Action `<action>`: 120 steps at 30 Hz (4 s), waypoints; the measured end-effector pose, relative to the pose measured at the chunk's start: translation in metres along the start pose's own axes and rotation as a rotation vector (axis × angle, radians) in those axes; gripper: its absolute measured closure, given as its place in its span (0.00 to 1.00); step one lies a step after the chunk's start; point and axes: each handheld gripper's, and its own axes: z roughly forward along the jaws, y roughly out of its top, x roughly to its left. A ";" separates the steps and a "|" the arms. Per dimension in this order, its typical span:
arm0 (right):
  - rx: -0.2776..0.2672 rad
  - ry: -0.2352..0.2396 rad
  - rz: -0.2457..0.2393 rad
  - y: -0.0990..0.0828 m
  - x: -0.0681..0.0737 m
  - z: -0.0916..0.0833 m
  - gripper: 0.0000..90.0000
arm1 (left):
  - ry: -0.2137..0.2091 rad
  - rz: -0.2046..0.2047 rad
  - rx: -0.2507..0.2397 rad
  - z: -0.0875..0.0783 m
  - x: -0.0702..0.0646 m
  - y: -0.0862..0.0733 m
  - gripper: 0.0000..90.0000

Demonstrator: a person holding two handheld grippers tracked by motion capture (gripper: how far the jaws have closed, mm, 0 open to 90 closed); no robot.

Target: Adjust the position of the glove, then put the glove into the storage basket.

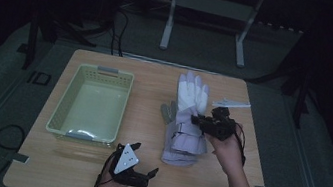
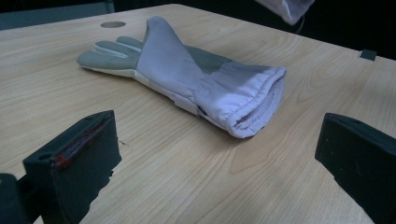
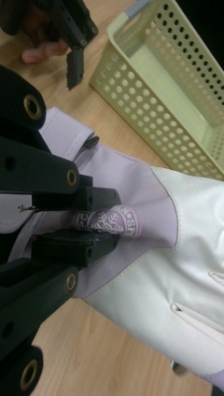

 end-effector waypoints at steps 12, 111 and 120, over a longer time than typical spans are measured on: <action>0.098 -0.032 0.024 -0.018 -0.001 0.035 0.88 | 0.000 -0.001 0.001 0.000 0.000 0.000 0.00; 0.011 -0.025 -0.112 -0.069 -0.057 0.071 0.42 | 0.026 -0.282 0.324 0.109 0.054 0.064 0.18; 0.193 0.085 0.098 -0.070 -0.071 0.092 0.41 | -0.049 -0.393 0.401 0.122 0.066 0.054 0.19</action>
